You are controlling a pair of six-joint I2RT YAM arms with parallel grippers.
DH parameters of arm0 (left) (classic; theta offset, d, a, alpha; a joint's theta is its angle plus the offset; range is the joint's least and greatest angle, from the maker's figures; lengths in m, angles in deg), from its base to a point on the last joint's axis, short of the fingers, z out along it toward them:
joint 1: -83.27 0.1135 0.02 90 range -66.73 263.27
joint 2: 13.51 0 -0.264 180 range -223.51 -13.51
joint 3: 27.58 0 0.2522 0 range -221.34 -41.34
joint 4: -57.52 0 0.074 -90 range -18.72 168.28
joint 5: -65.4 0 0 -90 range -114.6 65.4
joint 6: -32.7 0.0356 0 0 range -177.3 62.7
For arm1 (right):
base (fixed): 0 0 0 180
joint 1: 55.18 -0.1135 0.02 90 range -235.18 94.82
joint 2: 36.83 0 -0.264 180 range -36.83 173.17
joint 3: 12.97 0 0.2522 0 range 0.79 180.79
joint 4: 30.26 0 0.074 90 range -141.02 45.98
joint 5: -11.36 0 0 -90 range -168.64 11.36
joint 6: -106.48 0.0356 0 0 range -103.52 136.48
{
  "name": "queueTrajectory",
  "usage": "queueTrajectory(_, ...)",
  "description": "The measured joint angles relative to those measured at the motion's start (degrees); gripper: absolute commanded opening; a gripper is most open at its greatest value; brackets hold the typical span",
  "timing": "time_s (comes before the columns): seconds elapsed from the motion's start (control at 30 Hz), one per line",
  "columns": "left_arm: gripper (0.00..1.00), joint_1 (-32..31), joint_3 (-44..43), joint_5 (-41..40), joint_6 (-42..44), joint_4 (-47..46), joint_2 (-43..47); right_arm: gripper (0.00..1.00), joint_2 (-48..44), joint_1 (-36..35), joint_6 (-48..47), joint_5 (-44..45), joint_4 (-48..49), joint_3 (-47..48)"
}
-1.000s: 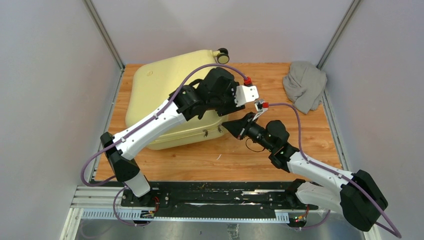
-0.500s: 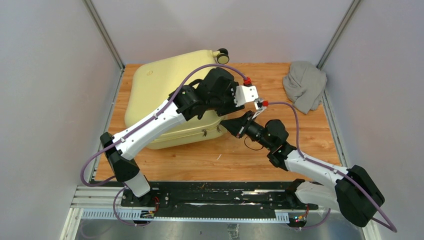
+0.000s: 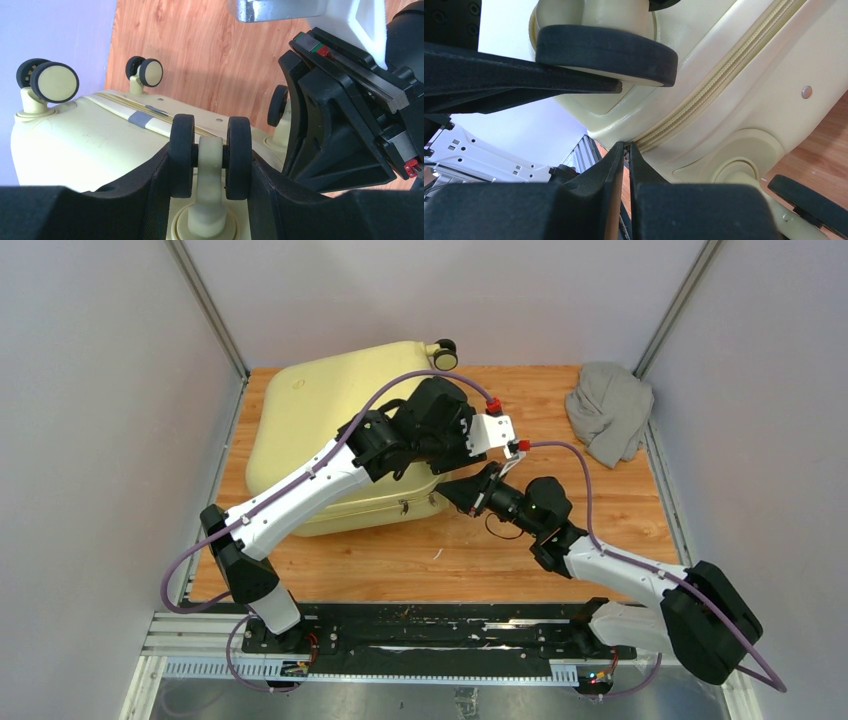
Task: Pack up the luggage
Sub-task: Zip the luggage at the center of the board.
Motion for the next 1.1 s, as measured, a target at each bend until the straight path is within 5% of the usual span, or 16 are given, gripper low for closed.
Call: queueTrajectory(1.1, 0.0, -0.02, -6.08, -2.6, 2.23, 3.19, -5.38, 0.11, 11.37, -5.31, 2.89, -1.11, 8.0, 1.16)
